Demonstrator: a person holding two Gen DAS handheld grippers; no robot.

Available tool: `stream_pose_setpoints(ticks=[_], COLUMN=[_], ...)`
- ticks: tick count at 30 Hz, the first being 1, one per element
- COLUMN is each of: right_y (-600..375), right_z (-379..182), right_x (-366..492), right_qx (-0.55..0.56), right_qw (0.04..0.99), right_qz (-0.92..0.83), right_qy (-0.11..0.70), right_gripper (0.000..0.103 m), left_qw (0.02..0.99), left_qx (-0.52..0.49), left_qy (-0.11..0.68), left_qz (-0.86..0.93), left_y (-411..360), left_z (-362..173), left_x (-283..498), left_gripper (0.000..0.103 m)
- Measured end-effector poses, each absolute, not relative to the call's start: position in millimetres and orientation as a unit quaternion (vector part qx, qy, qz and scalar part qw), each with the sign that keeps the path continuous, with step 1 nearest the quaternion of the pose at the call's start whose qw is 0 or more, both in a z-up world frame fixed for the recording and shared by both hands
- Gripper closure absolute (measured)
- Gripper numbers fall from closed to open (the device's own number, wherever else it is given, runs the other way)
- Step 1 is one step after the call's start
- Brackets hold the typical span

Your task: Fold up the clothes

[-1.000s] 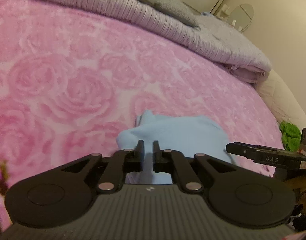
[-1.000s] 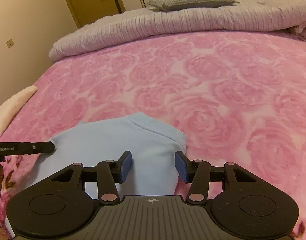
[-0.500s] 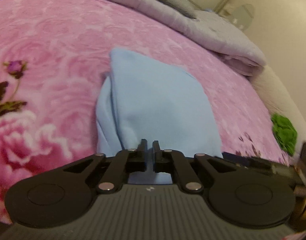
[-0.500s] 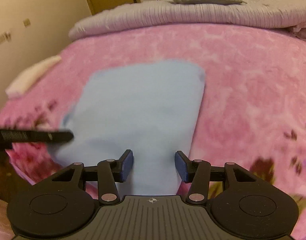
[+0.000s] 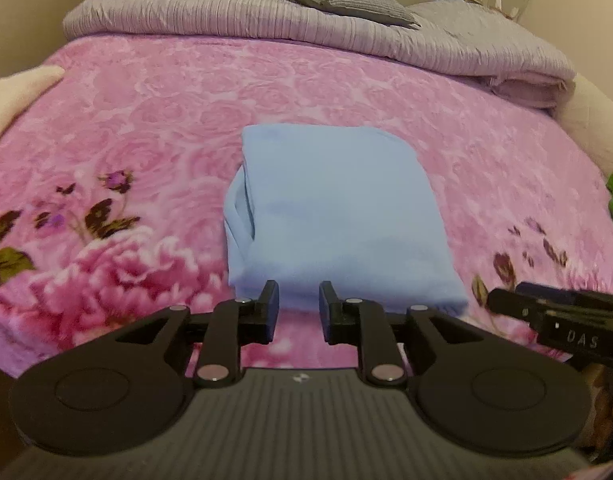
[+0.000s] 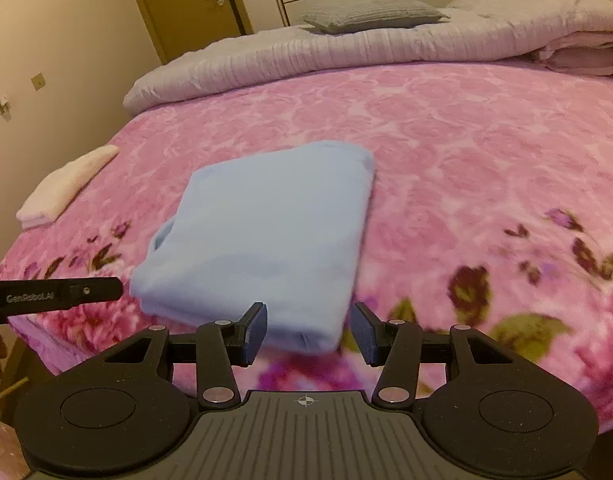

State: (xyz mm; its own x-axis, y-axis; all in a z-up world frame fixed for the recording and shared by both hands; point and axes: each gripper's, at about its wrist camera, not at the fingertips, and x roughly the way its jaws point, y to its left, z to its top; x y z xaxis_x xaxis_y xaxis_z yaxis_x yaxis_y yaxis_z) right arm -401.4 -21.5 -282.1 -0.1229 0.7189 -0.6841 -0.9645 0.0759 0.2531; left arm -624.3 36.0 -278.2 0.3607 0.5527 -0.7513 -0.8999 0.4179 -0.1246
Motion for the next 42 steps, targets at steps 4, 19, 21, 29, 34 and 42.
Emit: stream_pose_setpoints(ticks=[4, 19, 21, 29, 34, 42], right_y=[-42.0, -85.2, -86.3, -82.1, -78.4, -52.9], right_z=[-269.8, -261.1, -261.6, -262.5, -263.8, -273.9], right_x=[-398.5, -406.5, -409.2, -423.4, -423.7, -419.7], right_qx=[-0.160, -0.180, -0.184, -0.208, -0.213, -0.232], right_qw=[0.655, 0.658, 0.657, 0.646, 0.650, 0.654], right_qz=[0.654, 0.657, 0.657, 0.662, 0.656, 0.639], right_qy=[0.344, 0.320, 0.321, 0.318, 0.318, 0.331], right_gripper=[0.053, 0.053, 0.053, 0.053, 0.053, 0.053], left_qw=[0.781, 0.766, 0.762, 0.759, 0.765, 0.759], left_qx=[-0.244, -0.206, -0.205, -0.211, -0.226, -0.259], left_qy=[0.323, 0.324, 0.324, 0.317, 0.314, 0.321], left_qz=[0.475, 0.515, 0.521, 0.528, 0.515, 0.504], left_y=[9.7, -54.7, -58.6, -52.5, -38.9, -9.5], left_z=[-267.0, -250.0, -249.3, -248.3, -254.3, -274.7], left_x=[-617.6, -618.7, -621.6, -636.2, -636.1, -633.7], left_gripper=[0.081, 0.077, 0.077, 0.076, 0.076, 0.076])
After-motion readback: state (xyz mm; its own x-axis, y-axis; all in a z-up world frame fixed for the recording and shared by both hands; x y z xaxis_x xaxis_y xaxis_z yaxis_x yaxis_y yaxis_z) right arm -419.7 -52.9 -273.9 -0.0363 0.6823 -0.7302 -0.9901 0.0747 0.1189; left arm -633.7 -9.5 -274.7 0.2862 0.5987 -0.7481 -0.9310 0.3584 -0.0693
